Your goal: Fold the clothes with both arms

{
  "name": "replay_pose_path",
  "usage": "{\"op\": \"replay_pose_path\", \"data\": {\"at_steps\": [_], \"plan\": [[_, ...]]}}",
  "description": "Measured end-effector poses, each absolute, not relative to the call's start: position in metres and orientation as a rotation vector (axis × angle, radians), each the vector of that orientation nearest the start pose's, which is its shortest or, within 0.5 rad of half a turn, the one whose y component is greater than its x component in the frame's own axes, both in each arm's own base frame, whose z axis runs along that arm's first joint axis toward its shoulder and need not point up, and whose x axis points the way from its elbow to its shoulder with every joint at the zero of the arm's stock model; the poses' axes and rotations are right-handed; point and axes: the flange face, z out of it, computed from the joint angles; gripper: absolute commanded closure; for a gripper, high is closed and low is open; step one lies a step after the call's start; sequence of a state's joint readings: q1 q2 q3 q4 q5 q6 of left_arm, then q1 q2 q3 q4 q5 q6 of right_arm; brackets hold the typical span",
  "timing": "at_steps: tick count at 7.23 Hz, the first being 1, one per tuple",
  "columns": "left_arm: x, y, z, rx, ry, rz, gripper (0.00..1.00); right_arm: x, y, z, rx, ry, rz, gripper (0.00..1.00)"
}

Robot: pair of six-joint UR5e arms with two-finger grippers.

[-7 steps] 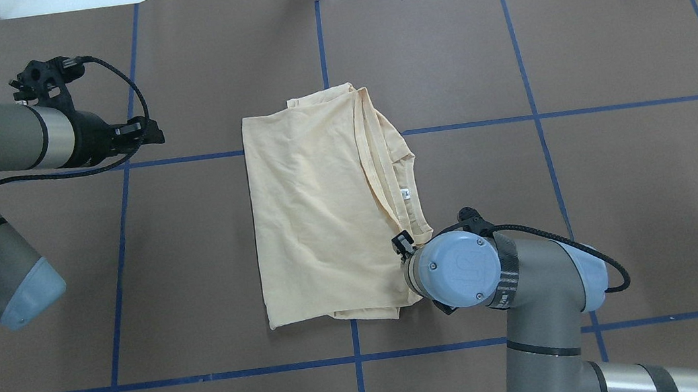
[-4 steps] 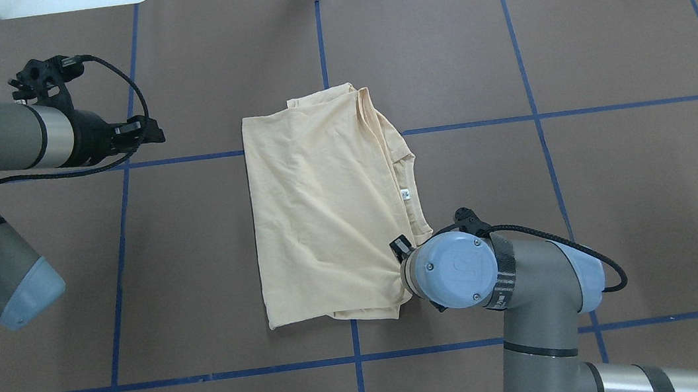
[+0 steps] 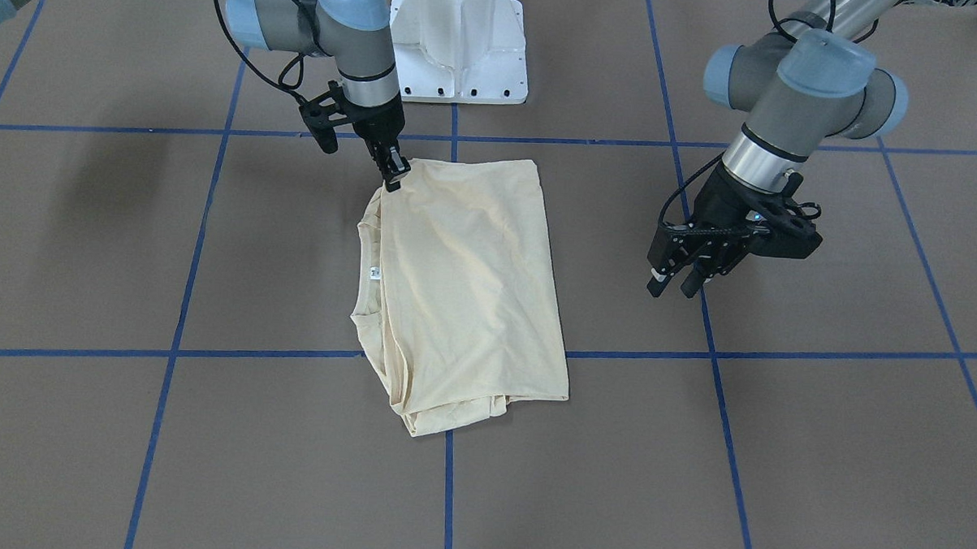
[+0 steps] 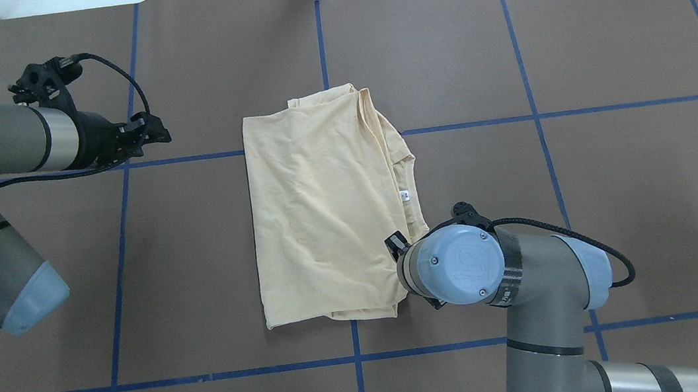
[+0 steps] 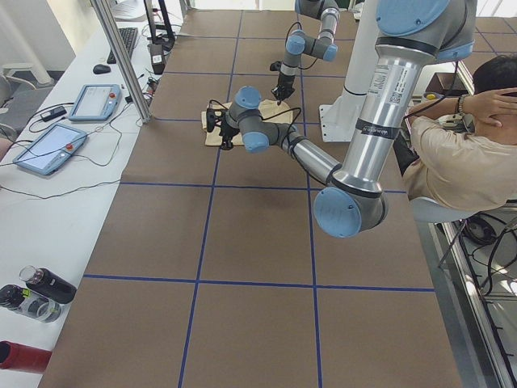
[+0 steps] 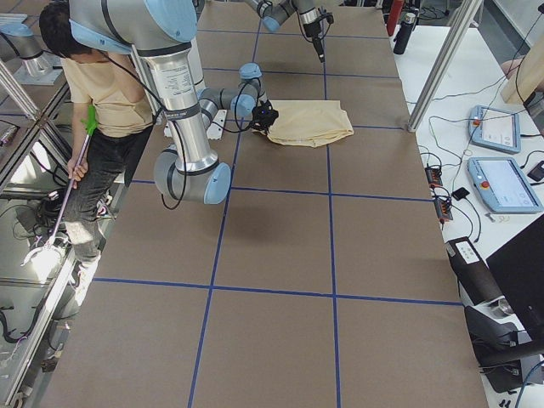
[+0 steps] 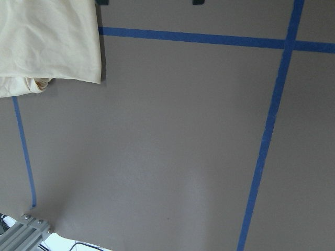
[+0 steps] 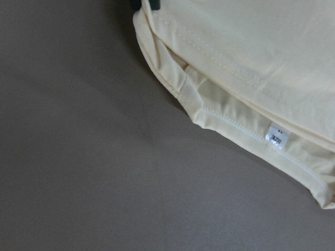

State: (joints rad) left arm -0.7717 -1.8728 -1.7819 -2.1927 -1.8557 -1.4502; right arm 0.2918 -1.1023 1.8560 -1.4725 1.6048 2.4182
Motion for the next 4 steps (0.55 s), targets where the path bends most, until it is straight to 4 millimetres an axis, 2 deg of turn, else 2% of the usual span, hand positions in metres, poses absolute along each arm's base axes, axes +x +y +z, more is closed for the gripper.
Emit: {"op": "replay_pose_path", "data": {"at_steps": [1, 2, 4], "plan": [[0.376, -0.463, 0.308, 0.173, 1.193, -0.501, 0.38, -0.551, -0.3, 0.263, -0.282, -0.857, 1.051, 1.0], [0.407, -0.417, 0.289, 0.078, 1.248, -0.594, 0.38, -0.55, -0.298, 0.261, -0.287, -0.859, 1.051, 1.0], [0.459, -0.332, 0.276, -0.072, 1.296, -0.778, 0.38, -0.55, -0.293, 0.262, -0.29, -0.859, 1.052, 1.0]]}}
